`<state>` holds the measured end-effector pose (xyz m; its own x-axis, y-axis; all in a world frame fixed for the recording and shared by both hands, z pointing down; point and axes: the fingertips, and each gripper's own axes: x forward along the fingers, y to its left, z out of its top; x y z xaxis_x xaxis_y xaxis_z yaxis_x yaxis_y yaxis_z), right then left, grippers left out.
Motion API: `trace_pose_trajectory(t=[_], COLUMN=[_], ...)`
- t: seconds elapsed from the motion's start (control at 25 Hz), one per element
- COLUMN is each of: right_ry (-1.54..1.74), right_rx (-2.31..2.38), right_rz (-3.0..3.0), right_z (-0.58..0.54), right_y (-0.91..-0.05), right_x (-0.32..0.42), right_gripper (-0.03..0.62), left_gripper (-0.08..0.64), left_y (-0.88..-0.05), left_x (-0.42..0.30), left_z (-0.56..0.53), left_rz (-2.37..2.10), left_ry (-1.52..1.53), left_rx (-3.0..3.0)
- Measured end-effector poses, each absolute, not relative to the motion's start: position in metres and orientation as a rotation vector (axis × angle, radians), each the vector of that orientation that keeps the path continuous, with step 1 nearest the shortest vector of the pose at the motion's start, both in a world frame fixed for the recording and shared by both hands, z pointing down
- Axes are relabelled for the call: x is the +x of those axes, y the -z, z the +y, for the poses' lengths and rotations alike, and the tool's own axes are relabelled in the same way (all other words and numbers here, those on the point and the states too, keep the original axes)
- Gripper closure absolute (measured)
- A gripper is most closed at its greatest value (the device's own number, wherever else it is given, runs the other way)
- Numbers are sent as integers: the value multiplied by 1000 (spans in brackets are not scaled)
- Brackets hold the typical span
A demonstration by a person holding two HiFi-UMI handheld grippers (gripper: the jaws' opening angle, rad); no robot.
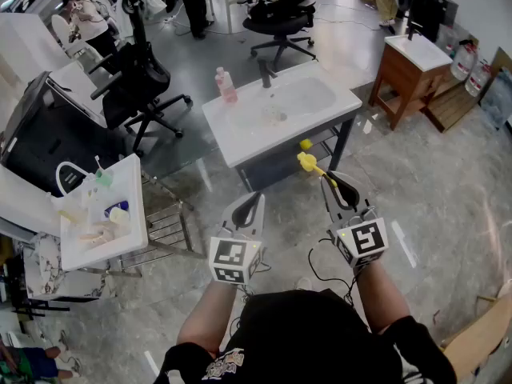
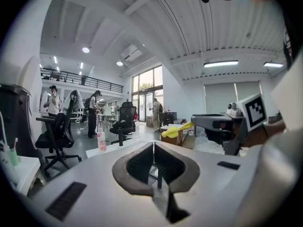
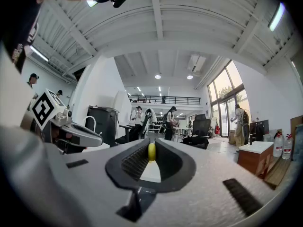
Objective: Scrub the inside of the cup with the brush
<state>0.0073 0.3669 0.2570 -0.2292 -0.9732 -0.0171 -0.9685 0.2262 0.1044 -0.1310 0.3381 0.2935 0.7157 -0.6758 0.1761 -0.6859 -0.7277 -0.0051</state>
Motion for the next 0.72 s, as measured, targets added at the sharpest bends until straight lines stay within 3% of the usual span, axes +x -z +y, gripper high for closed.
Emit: trace_pose_trajectory(t=[0.72], right_ry=[148], right_rx=[1903], right_rz=[-2487], right_z=[373], right_y=[-251], right_x=[27], right_gripper=[554], left_gripper=[549], left_y=[-292], left_x=[-114], left_z=[342], left_rz=[-1177], left_ry=[-252], left_rx=[2855])
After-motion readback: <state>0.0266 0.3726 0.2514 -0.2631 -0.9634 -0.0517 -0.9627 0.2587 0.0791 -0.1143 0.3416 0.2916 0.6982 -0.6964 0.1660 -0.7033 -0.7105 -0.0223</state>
